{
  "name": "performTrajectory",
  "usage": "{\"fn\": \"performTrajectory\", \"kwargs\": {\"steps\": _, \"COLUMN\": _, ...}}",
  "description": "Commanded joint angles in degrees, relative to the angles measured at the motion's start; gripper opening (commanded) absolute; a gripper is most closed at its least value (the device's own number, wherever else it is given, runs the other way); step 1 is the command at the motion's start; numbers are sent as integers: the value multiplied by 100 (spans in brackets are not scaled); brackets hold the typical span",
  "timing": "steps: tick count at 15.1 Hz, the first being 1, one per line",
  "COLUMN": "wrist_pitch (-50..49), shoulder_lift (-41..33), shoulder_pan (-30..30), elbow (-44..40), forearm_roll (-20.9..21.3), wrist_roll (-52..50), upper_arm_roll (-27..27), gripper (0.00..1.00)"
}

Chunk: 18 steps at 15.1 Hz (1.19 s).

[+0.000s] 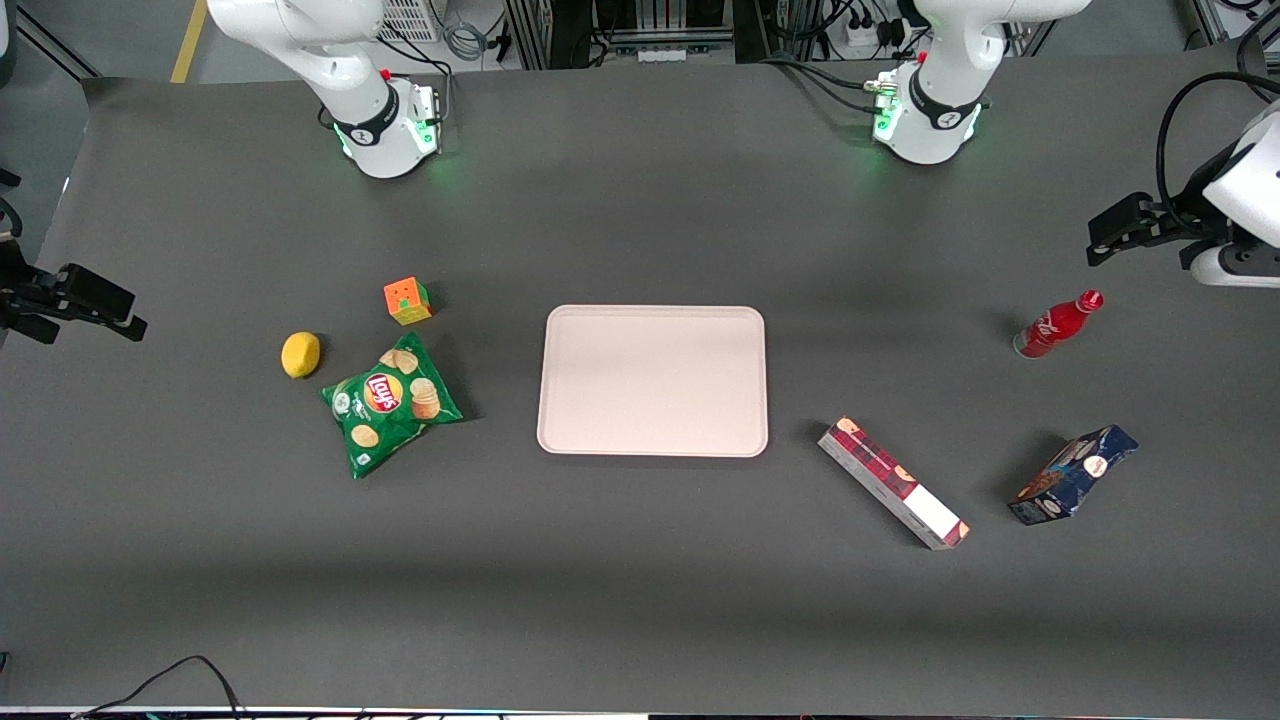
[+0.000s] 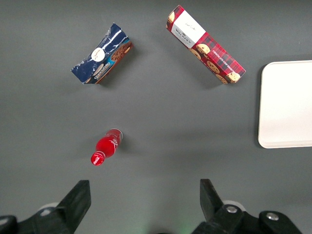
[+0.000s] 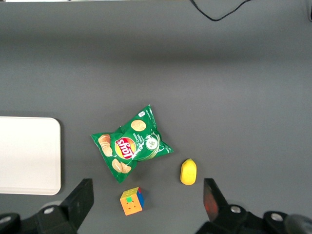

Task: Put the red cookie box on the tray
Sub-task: 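Move the left gripper from rest toward the red plaid cookie box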

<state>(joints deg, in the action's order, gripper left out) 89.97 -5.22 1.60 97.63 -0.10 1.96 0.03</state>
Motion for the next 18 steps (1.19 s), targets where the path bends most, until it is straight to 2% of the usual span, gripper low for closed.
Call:
{"fn": "performTrajectory", "kwargs": {"steps": 1, "wrist_pitch": -32, "shoulder_lift": 48, "shoulder_pan": 51, "elbow": -130, "forearm_roll": -42, "wrist_roll": -108, "upper_arm_roll": 15, "gripper": 100}}
{"fn": "performTrajectory", "kwargs": {"steps": 5, "wrist_pitch": -41, "shoulder_lift": 56, "shoulder_pan": 60, "elbow": -122, "forearm_roll": -51, "wrist_roll": -546, "upper_arm_roll": -11, "gripper": 100}}
{"fn": "performTrajectory", "kwargs": {"steps": 10, "wrist_pitch": 239, "shoulder_lift": 267, "shoulder_pan": 69, "elbow": -131, "forearm_roll": -464, "wrist_roll": -2460, "upper_arm_roll": -38, "gripper": 100}}
{"fn": "performTrajectory", "kwargs": {"steps": 14, "wrist_pitch": 801, "shoulder_lift": 872, "shoulder_pan": 314, "elbow": -139, "forearm_roll": -570, "wrist_roll": -4016, "upper_arm_roll": -38, "gripper": 100}}
{"fn": "performTrajectory", "kwargs": {"steps": 18, "wrist_pitch": 1732, "shoulder_lift": 1672, "shoulder_pan": 613, "elbow": -148, "forearm_roll": -508, "wrist_roll": -5055, "upper_arm_roll": -38, "gripper": 100}}
